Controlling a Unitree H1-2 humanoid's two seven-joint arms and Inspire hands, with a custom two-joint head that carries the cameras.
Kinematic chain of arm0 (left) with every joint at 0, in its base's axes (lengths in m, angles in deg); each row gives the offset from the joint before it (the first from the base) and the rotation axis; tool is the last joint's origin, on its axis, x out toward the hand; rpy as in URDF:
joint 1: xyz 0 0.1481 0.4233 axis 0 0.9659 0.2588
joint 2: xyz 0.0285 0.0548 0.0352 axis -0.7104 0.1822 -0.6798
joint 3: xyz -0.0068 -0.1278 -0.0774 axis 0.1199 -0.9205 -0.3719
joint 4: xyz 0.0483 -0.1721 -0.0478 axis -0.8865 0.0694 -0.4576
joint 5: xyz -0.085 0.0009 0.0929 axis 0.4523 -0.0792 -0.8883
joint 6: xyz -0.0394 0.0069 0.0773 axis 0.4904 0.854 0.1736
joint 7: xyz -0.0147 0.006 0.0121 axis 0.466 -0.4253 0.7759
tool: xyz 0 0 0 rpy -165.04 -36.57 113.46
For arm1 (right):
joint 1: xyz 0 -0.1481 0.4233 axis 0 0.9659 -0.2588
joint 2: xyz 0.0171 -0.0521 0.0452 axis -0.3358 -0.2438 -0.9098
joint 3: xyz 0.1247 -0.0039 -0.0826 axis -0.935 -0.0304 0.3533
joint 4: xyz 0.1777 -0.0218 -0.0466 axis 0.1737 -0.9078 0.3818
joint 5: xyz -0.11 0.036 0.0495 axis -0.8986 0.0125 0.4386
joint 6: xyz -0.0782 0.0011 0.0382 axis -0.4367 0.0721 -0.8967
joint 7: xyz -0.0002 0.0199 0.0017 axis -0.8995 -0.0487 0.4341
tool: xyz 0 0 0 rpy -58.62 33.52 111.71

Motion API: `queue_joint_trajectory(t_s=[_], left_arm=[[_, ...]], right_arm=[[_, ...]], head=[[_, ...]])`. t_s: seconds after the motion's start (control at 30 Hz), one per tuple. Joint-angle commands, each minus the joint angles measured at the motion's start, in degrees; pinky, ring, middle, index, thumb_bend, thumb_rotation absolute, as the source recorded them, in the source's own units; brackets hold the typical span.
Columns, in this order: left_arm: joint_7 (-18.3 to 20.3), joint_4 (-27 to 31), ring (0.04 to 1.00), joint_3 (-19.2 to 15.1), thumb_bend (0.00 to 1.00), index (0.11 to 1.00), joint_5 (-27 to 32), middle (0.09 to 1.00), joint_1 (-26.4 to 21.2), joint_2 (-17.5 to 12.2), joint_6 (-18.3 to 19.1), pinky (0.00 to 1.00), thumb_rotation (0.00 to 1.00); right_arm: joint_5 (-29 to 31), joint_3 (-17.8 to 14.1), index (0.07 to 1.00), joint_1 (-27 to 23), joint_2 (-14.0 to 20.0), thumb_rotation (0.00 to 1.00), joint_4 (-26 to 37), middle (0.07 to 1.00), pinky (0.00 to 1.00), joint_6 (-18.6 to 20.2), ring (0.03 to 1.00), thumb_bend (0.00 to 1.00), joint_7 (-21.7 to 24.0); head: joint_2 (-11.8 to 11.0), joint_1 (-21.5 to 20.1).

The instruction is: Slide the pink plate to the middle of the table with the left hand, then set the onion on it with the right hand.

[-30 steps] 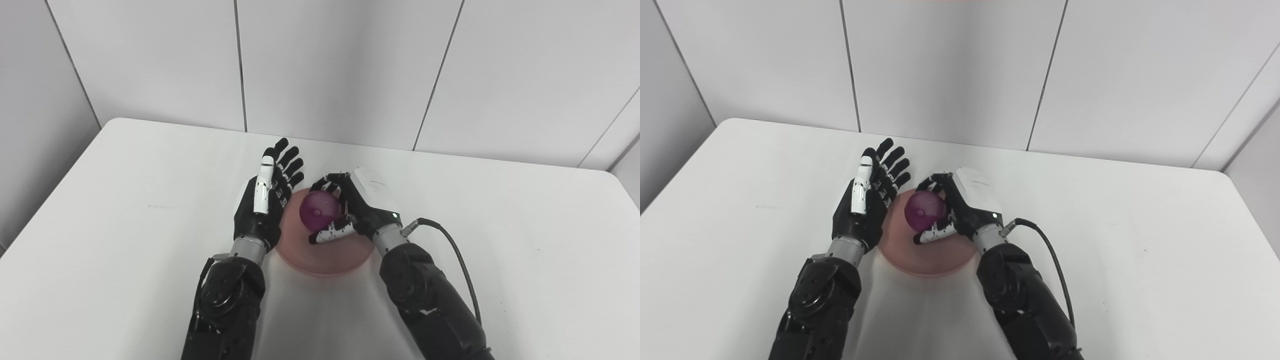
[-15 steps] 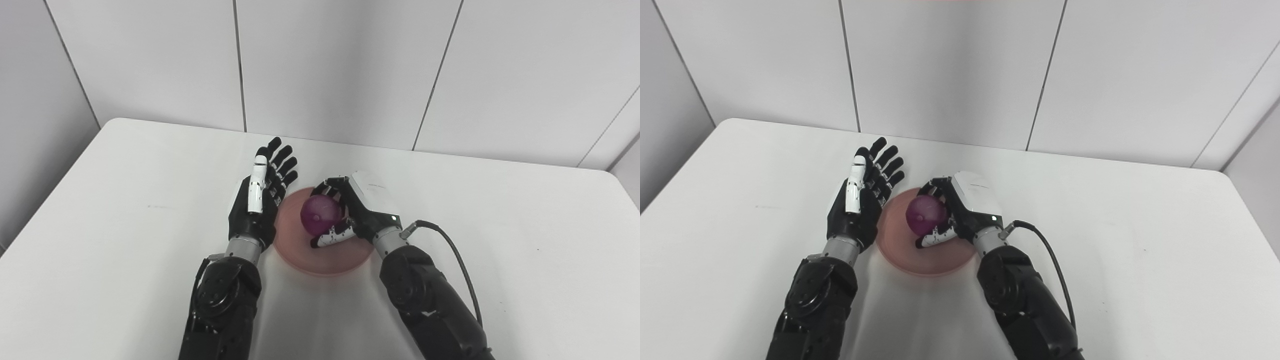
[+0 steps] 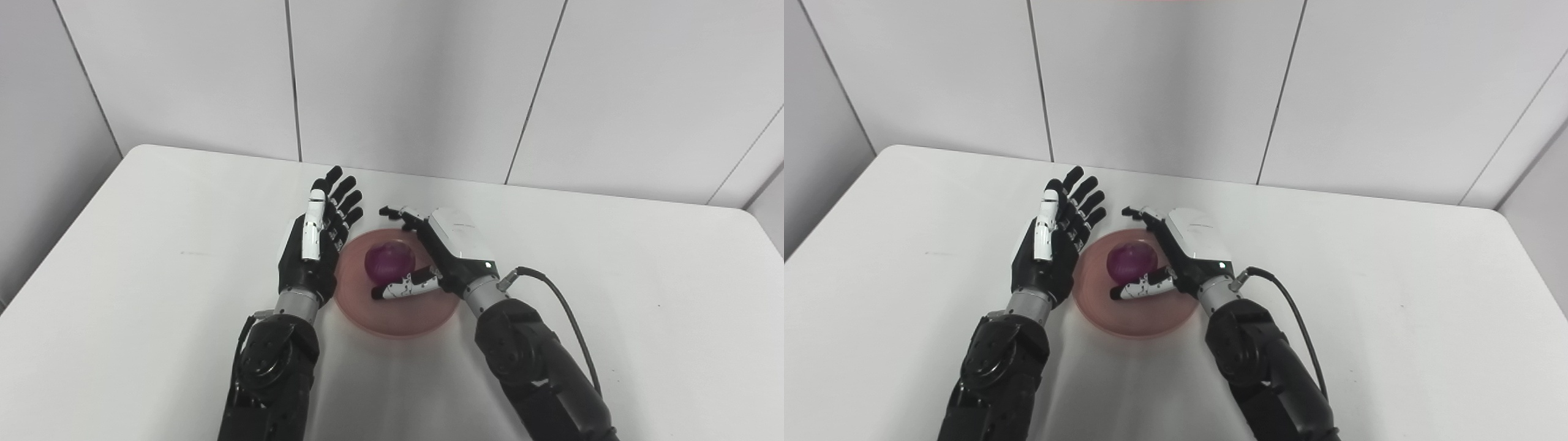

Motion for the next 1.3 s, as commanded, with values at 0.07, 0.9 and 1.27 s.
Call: queue_joint_trajectory(t_s=[0.07,0.9,1.27], left_arm=[[0.2,2.0,0.916,0.4,0.43,0.913,-0.3,0.926,-1.8,0.3,-1.9,0.91,1.0],[1.5,2.1,0.921,-0.1,0.43,0.922,1.1,0.931,-1.1,-1.0,-2.1,0.93,1.0],[2.3,1.7,0.921,-1.3,0.44,0.926,2.2,0.934,-0.1,-2.8,-2.7,0.93,1.0]], right_arm=[[-0.2,-0.3,0.918,-1.5,0.6,0.45,3.0,0.9,0.86,-2.4,0.872,1.0,-0.1],[14.7,-17.3,0.963,9.0,0.0,0.78,16.6,0.946,0.83,-2.1,0.913,0.71,-5.6],[27.7,-26.4,0.97,16.8,-4.6,0.97,20.9,0.968,0.86,2.9,0.946,0.5,-5.3]], head=[[0.0,-0.3],[-1.0,-3.1],[-1.2,-5.0]])
